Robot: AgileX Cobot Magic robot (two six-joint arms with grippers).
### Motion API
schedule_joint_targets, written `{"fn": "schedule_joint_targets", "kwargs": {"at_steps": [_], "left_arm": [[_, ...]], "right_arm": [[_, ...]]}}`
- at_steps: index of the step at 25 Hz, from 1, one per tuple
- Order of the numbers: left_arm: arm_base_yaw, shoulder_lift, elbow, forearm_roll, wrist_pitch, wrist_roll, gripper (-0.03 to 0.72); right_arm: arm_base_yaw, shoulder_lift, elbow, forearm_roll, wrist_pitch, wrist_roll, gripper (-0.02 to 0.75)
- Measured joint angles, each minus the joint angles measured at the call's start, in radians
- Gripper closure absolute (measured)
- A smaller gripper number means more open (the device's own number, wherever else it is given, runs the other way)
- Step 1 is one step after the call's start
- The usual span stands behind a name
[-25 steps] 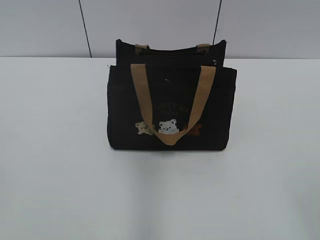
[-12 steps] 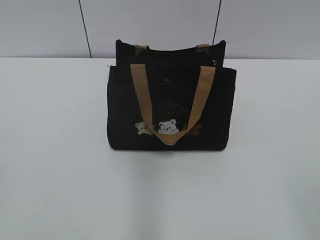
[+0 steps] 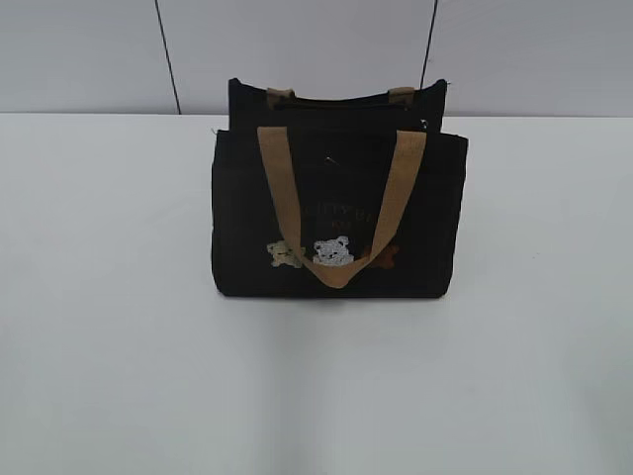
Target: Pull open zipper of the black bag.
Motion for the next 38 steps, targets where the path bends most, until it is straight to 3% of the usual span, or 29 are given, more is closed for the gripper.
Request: {"fn": "schedule_joint_targets", "kwargs": {"at_steps": [7,14,38], "left_arm": [[0.000,0.000,0.000,-0.036,0.000,0.038,0.249],[0.000,0.000,0.000,-0.038,0.000,0.040,0.251],[0.000,0.000,0.000,-0.040,0.001,0.040,0.256]], "right_arm": [[-0.003,0.000,0.000,0.001,0.000,0.006,0.268],[-0.084,0.000,0.000,0.001,0.000,0.006,0.268],[-0.087,0.000,0.000,-0.002,-0.002,0.045,0.268]]}}
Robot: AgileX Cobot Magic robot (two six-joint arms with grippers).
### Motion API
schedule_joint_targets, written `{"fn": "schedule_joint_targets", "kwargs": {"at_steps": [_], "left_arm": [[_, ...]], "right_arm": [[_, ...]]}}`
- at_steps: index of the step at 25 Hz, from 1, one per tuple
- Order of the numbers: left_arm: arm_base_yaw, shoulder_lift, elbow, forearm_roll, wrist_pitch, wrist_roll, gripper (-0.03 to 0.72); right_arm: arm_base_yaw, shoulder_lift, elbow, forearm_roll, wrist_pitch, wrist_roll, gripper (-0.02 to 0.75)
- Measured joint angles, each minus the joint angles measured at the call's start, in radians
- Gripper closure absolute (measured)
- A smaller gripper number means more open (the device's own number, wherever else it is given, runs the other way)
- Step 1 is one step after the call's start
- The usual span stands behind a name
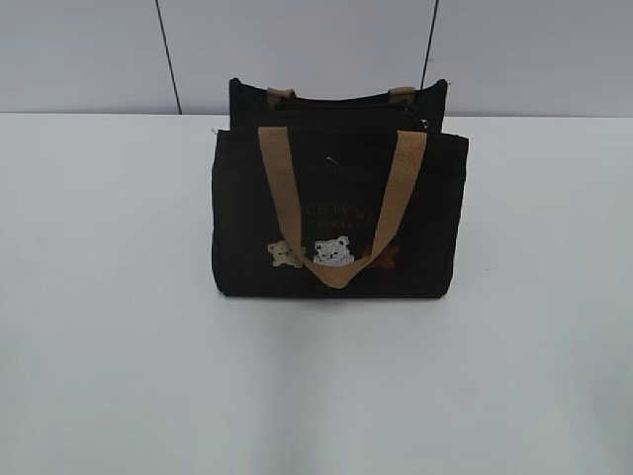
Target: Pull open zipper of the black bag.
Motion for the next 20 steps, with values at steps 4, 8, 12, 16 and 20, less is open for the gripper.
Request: {"fn": "schedule_joint_targets", "kwargs": {"at_steps": [4,8,12,16,20], "left_arm": [[0.000,0.000,0.000,0.000,0.000,0.000,0.255],[0.000,0.000,0.000,0.000,0.000,0.000,0.255],[0.000,0.000,0.000,0.000,0.000,0.000,0.263],[0.000,0.000,0.000,0.000,0.000,0.001,0.265],[0.000,0.000,0.000,0.000,0.000,0.001,0.271]], "right_arm": [[0.000,0.000,0.000,-0.028,0.000,0.049,0.268],[0.000,0.000,0.000,-0.053,-0.001,0.083,0.268],[0.000,0.000,0.000,-0.051,-0.001,0.087,0.268],[0.000,0.000,0.000,-0.048,-0.001,0.088,0.268],[0.000,0.000,0.000,-0.045,-0.001,0.089,0.268]]}}
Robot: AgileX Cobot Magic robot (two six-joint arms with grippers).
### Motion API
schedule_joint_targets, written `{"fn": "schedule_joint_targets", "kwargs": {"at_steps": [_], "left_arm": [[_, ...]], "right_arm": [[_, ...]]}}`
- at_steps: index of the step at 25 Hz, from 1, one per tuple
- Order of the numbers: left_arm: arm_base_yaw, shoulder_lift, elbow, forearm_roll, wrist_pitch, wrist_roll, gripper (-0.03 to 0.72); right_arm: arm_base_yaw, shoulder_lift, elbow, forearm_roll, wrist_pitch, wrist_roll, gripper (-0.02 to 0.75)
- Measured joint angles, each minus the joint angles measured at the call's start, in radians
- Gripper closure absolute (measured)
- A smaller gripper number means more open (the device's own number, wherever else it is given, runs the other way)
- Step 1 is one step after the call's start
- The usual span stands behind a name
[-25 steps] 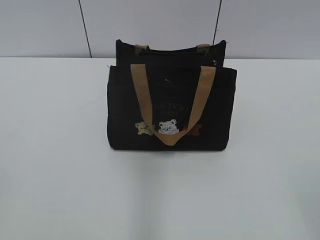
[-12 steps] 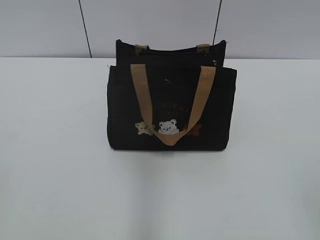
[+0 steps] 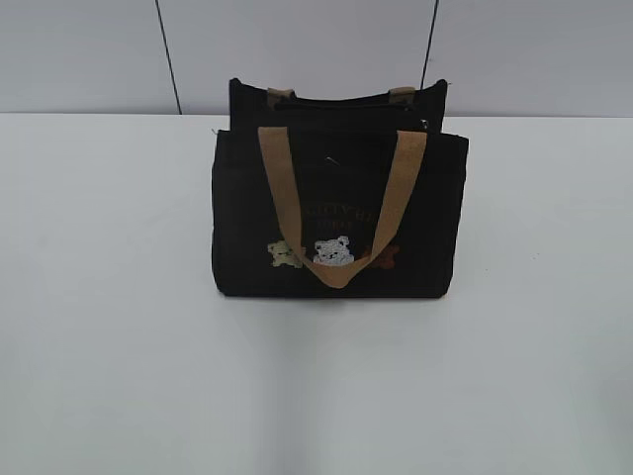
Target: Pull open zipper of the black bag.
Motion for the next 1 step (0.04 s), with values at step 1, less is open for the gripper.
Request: {"fn": "schedule_joint_targets", "kwargs": {"at_steps": [1], "left_arm": [[0.000,0.000,0.000,0.000,0.000,0.000,0.272]], "right_arm": [[0.000,0.000,0.000,0.000,0.000,0.000,0.268]]}}
